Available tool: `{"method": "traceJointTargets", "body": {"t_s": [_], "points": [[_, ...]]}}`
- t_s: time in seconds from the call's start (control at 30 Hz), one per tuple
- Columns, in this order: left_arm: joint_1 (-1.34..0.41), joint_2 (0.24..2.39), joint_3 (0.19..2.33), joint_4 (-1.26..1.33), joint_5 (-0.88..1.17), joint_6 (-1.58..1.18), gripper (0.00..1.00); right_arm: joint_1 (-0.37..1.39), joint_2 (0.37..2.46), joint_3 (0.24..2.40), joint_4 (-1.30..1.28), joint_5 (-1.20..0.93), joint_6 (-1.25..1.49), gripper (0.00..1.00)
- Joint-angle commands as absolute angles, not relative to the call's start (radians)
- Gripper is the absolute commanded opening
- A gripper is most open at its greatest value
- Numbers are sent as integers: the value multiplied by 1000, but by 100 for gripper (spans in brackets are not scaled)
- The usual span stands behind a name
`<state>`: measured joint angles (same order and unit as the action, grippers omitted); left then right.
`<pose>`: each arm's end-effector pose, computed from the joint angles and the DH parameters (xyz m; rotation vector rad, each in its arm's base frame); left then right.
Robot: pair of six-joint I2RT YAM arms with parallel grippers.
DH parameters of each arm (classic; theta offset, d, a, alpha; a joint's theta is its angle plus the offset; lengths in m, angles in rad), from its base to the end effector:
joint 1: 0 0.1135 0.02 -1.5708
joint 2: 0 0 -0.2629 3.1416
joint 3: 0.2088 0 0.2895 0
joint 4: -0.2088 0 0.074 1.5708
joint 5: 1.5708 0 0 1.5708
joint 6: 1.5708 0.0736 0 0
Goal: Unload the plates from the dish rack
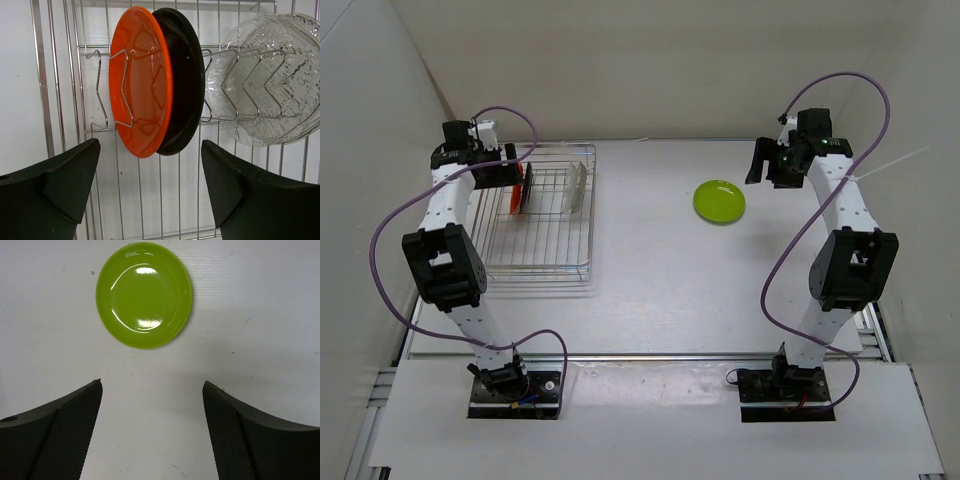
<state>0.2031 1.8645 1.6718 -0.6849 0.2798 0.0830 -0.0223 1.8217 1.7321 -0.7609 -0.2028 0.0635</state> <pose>0.4723 0.0765 0.2585 -0.0223 2.4136 -0.2119 0.4693 0.0044 0.2928 0.0111 2.4150 0.2642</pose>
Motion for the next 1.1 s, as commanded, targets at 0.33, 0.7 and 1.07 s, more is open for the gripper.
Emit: {"method": "traceJointTargets", "body": {"t_s": [0.33, 0.7, 1.07], "points": [[204, 1881, 1703, -626, 305, 66, 88, -26, 1773, 1726, -776, -298, 66, 83], [213, 1908, 1703, -617, 287, 66, 73, -26, 1773, 1726, -776, -307, 66, 82], [213, 1936, 1703, -607, 287, 75, 62, -17, 1773, 1735, -785, -307, 66, 82]]}}
